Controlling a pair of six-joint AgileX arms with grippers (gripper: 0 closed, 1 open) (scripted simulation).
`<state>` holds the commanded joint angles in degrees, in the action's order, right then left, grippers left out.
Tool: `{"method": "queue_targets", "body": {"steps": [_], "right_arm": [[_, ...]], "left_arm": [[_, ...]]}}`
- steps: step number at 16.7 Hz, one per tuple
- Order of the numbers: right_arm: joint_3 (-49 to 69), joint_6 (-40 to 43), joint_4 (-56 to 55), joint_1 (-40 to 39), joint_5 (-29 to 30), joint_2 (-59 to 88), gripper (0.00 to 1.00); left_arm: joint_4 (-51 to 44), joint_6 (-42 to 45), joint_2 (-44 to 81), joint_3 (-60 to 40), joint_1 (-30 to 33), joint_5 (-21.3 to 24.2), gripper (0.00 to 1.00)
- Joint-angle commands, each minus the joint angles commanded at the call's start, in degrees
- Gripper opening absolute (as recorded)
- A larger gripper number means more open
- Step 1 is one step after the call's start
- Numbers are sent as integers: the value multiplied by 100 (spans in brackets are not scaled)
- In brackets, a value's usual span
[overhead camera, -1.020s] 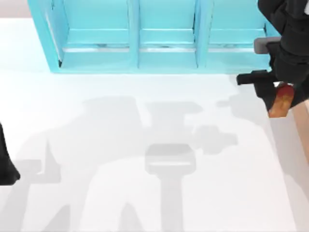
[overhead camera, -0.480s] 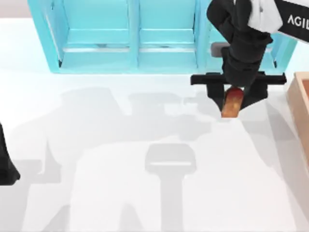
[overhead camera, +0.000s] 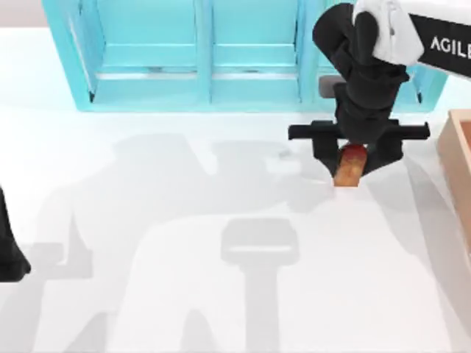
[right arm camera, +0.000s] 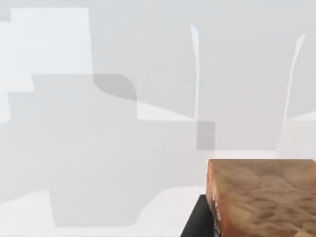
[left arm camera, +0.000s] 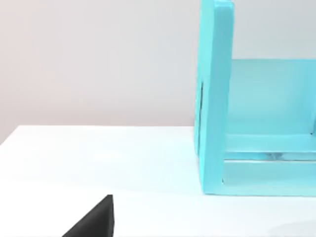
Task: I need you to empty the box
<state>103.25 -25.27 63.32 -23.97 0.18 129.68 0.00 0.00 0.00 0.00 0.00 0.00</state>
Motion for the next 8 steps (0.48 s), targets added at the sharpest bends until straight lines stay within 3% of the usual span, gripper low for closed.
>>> {"method": "queue_targets", "body": {"steps": [7, 8], "right_arm": [[-277, -4, -392, -19, 4, 128, 0], [-277, -4, -392, -19, 4, 128, 8]], "left_arm": [[0, 0, 0, 0, 0, 0, 100], [0, 0, 0, 0, 0, 0, 100]]}}
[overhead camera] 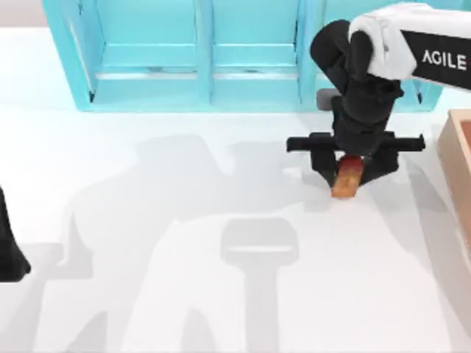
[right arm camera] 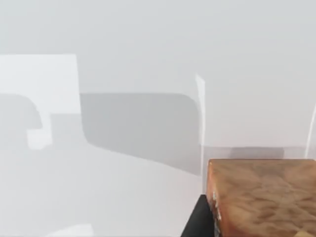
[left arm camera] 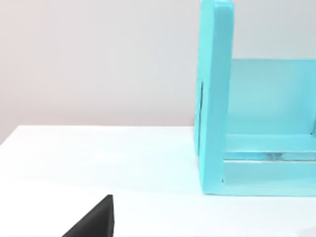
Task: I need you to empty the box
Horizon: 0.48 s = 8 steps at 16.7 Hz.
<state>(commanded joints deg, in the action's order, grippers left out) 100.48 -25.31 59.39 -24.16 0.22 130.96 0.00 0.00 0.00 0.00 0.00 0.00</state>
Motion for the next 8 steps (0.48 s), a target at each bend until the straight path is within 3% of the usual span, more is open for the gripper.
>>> {"method": "queue_targets", "body": {"steps": [8], "right_arm": [[0, 0, 0, 0, 0, 0, 68]], "left_arm": [[0, 0, 0, 0, 0, 0, 100]]}}
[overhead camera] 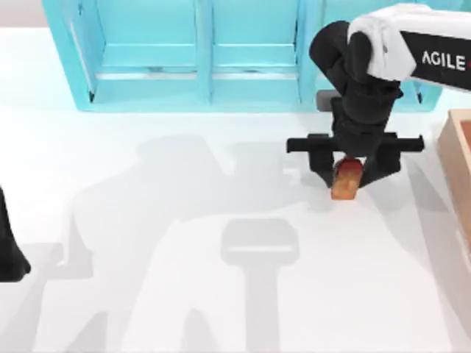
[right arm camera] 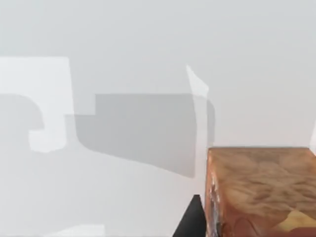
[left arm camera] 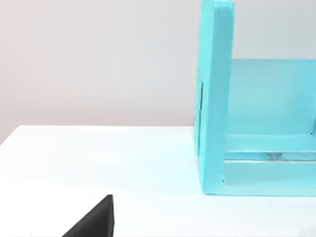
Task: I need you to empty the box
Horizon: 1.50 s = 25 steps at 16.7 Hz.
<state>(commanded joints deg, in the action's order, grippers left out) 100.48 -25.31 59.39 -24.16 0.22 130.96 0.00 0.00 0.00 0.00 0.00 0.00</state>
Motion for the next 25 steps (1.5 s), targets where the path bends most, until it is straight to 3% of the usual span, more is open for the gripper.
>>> {"method": "queue_targets", "body": {"steps": [4, 5, 15, 25], "right_arm": [[0, 0, 0, 0, 0, 0, 98], [0, 0, 0, 0, 0, 0, 100], [71, 0, 85, 14, 0, -16, 100], [1327, 13, 1627, 24, -3, -302, 100]], "left_arm": [[0, 0, 0, 0, 0, 0, 100], [0, 0, 0, 0, 0, 0, 100], [0, 0, 0, 0, 0, 0, 100], [0, 0, 0, 0, 0, 0, 100]]}}
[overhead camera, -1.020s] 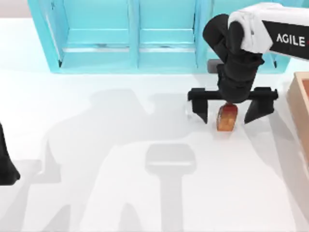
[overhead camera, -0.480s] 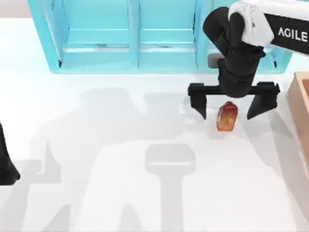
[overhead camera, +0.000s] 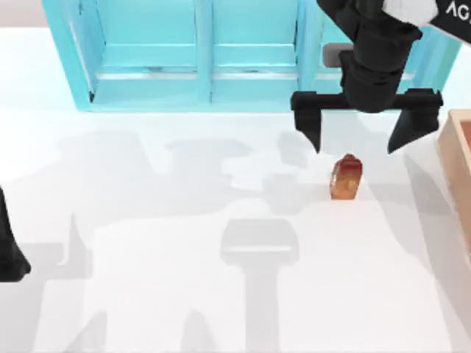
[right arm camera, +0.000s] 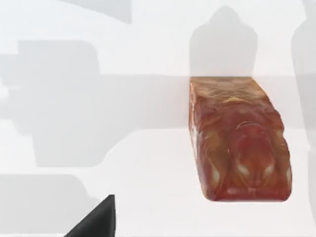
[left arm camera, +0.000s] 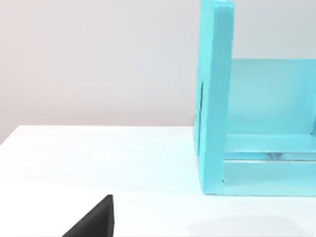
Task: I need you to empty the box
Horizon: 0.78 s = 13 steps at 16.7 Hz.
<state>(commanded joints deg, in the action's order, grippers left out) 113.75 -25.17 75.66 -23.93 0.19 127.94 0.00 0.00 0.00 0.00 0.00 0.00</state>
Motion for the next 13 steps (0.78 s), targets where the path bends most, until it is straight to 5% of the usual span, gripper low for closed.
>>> {"method": "queue_targets", "body": {"steps": [7, 13], "right_arm": [[-39, 206, -6, 196, 19, -87, 100], [-544, 1961, 108, 1917, 30, -793, 100]], "left_arm": [[0, 0, 0, 0, 0, 0, 100], [0, 0, 0, 0, 0, 0, 100]]}}
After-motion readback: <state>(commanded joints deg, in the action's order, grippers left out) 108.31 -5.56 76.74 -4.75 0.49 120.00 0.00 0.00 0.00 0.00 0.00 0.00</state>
